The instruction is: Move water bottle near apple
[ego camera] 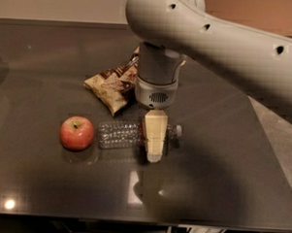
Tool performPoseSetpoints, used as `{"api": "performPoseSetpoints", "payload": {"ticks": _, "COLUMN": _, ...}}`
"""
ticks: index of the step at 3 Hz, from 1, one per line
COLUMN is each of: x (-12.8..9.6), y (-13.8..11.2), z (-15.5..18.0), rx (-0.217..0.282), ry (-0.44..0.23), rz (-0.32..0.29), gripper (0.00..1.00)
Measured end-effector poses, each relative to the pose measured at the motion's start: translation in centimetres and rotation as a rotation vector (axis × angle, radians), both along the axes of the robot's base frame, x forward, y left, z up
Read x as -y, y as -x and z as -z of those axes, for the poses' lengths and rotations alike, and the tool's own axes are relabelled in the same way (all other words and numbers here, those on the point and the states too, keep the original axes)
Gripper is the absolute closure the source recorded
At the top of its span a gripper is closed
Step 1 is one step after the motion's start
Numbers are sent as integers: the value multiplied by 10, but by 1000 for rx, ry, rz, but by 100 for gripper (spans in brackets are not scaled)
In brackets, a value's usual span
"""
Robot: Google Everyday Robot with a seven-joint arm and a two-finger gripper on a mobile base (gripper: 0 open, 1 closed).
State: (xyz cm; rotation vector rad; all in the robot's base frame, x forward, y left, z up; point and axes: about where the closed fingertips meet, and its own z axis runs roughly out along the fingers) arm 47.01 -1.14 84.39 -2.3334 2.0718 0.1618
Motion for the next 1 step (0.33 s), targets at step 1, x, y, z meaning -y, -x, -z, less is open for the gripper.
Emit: {"api": "performPoseSetpoints", "payload": {"ticks": 1, "x": 0, "y": 0, "z": 0, "rx": 0, "ry": 0, "rz": 0, "gripper": 0}}
